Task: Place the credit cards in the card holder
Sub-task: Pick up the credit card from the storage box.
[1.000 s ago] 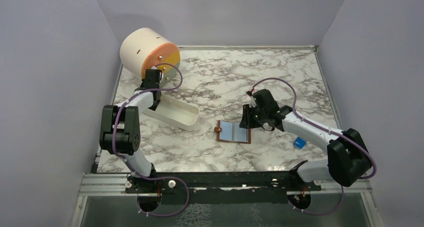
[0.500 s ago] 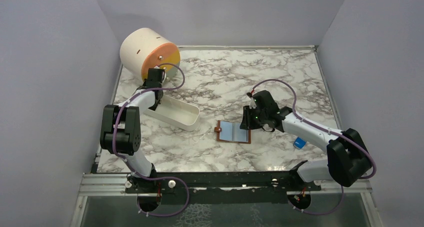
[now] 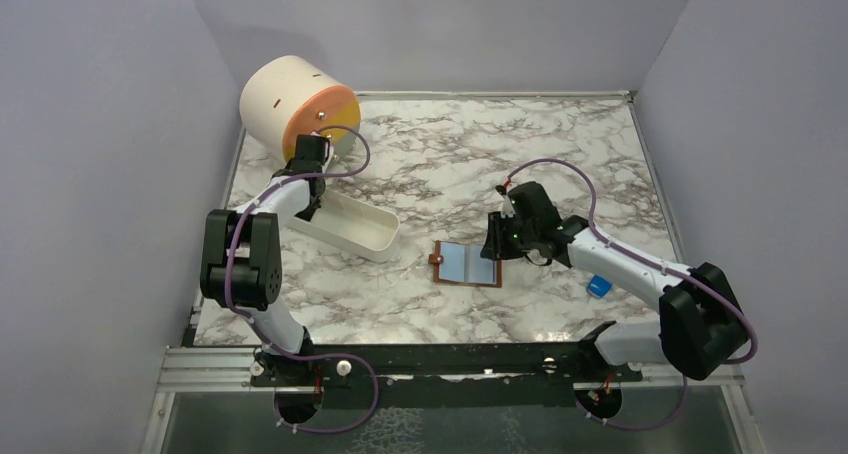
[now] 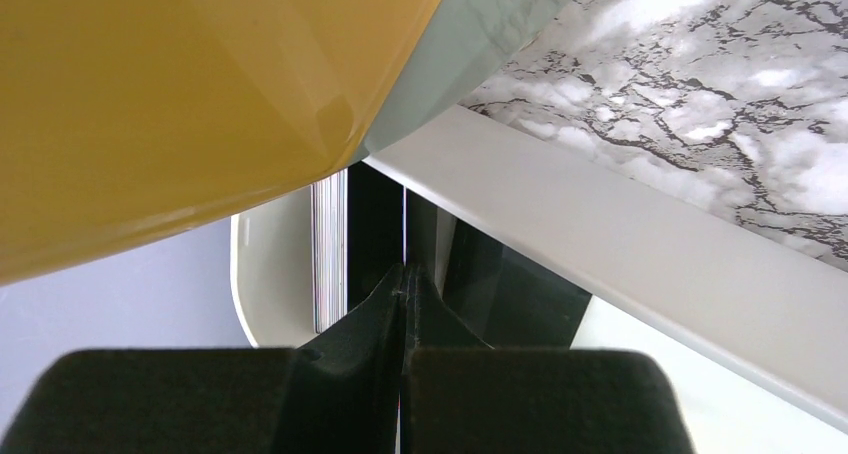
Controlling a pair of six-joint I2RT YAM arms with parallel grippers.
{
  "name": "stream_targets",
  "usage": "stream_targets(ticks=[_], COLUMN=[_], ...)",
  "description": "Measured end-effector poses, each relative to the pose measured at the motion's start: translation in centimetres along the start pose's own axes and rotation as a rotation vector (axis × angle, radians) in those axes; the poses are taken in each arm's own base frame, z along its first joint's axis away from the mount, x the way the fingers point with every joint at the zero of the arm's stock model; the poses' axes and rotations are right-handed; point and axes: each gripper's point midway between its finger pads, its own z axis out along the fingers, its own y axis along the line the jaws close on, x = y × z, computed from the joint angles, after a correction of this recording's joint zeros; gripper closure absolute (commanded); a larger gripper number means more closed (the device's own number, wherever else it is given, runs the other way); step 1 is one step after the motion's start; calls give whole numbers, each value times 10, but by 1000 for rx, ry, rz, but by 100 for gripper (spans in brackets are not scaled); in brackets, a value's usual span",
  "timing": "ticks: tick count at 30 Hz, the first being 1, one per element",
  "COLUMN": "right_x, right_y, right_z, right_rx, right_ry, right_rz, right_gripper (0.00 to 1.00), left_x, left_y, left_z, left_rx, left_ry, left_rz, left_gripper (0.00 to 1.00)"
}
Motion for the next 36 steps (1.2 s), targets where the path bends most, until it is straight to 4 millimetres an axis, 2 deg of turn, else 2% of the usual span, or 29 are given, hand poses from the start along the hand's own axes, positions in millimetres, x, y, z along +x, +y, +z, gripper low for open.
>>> stream_targets(ticks=[11, 24, 28, 36], right_x=[-1, -2, -2, 0], right_y=[1, 1, 1, 0], right_z=[-2, -2, -2, 2], right_rx=[-2, -4, -4, 0], right_ry=[-7, -10, -10, 0], right_rz=[0, 1, 1, 8], right_gripper=[71, 71, 71, 71], left_x=[5, 4, 0, -14], left_y=[-12, -3, 1, 6], left_z=[14, 15, 11, -9], left_rx=[18, -37, -47, -16], left_ry=[40, 39, 22, -28], left_rz=[16, 6, -6, -78], left_gripper=[100, 100, 100, 100])
